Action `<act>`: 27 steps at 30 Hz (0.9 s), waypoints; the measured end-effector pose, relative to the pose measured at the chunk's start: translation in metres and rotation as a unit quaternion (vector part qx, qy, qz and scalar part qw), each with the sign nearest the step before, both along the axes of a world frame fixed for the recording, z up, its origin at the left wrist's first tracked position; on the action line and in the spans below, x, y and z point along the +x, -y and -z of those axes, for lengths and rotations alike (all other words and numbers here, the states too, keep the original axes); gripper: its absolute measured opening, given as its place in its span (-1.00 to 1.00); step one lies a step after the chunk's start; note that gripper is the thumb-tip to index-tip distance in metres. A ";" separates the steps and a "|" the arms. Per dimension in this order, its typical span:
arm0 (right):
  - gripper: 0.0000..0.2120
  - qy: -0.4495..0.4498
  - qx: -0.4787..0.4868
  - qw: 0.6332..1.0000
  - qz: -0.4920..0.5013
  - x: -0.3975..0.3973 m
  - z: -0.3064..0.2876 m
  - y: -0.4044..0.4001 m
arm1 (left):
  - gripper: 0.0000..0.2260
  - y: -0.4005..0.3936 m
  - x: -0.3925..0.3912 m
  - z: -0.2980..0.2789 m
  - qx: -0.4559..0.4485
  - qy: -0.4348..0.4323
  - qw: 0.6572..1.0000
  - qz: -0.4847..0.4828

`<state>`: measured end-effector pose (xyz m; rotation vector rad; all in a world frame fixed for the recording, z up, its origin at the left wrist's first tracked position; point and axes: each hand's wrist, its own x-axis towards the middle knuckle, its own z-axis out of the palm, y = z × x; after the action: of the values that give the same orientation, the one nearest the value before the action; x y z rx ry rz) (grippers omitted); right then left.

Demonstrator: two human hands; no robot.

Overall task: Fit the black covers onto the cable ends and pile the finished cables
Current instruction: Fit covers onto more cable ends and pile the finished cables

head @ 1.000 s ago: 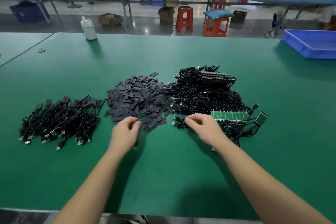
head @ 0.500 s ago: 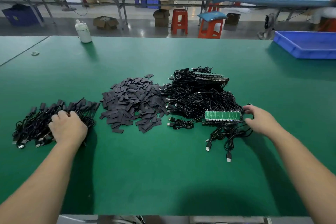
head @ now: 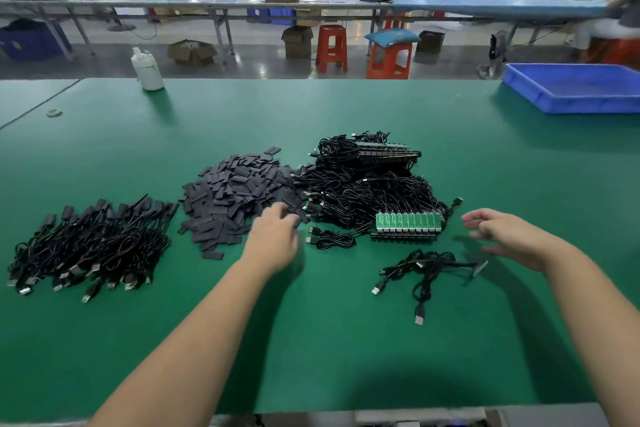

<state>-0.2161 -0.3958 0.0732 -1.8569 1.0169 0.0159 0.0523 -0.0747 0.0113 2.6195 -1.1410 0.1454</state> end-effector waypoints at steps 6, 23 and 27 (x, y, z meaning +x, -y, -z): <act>-0.85 -0.049 -0.077 0.995 -0.051 -0.010 0.017 -0.001 | -0.70 0.046 -0.065 -0.005 -0.042 -0.060 0.992 0.103; -0.85 0.000 0.172 0.985 -0.032 0.000 0.016 -0.039 | -0.55 0.102 -0.187 0.024 0.059 0.035 0.974 0.216; -0.78 0.113 0.233 0.966 -0.007 0.014 0.006 -0.048 | -0.74 0.099 -0.173 0.011 -0.092 -0.083 0.981 0.152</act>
<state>-0.2026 -0.3479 0.0672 -1.3985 0.7617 0.0461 -0.1209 -0.1741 -0.0001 2.2216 -1.3768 -0.0289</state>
